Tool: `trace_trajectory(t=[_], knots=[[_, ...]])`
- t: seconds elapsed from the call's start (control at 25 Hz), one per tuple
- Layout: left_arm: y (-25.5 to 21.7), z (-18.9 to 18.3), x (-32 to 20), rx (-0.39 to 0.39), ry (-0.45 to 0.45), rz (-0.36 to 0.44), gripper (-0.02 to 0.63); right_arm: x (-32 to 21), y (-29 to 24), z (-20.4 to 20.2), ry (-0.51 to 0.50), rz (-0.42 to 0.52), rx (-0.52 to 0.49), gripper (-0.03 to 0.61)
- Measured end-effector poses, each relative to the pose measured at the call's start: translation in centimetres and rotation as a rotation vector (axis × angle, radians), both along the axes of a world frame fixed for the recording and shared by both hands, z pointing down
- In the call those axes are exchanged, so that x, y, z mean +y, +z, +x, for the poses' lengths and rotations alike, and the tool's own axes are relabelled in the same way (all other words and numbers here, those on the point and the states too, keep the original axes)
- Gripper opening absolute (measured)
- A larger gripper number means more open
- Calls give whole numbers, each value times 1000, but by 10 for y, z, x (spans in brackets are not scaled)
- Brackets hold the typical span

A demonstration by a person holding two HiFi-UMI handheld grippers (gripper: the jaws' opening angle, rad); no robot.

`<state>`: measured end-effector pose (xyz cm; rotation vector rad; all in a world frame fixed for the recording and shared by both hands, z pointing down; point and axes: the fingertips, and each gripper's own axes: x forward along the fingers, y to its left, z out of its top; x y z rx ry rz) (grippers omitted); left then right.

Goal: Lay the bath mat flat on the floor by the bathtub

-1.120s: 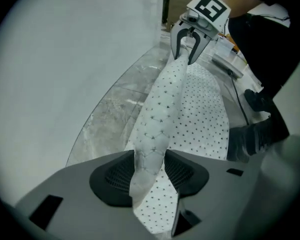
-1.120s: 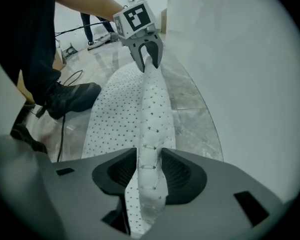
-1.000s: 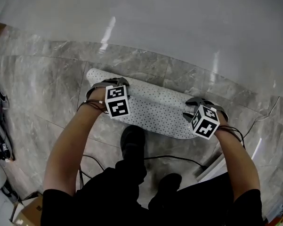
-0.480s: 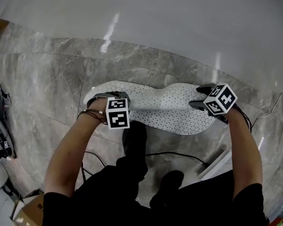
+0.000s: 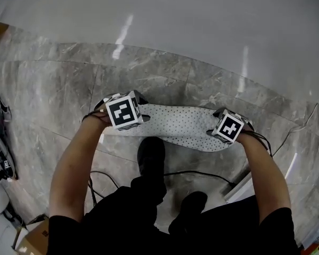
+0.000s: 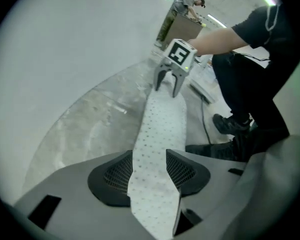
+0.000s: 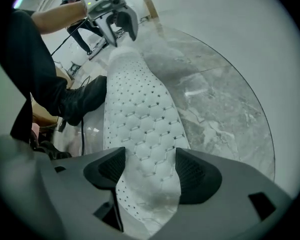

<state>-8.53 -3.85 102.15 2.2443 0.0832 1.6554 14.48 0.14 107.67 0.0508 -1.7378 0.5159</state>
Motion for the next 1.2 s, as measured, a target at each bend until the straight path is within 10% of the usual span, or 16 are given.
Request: trace_trajectory(t=[0.2,0.6,0.8,1.2], knots=[[43,-24,-8,-220,166,74,276,-9,-12,3,-26,62,-1,322],[66,-28,8,-219,19,-156,259,-19,8,17,15,59,52,413],[57,-24,15,-196,59,-186,112,-13,-10,16,47,37,-30,234],[9,-14,-59,-163,69,98,72,-99,-59,19,135,406,-33,169]])
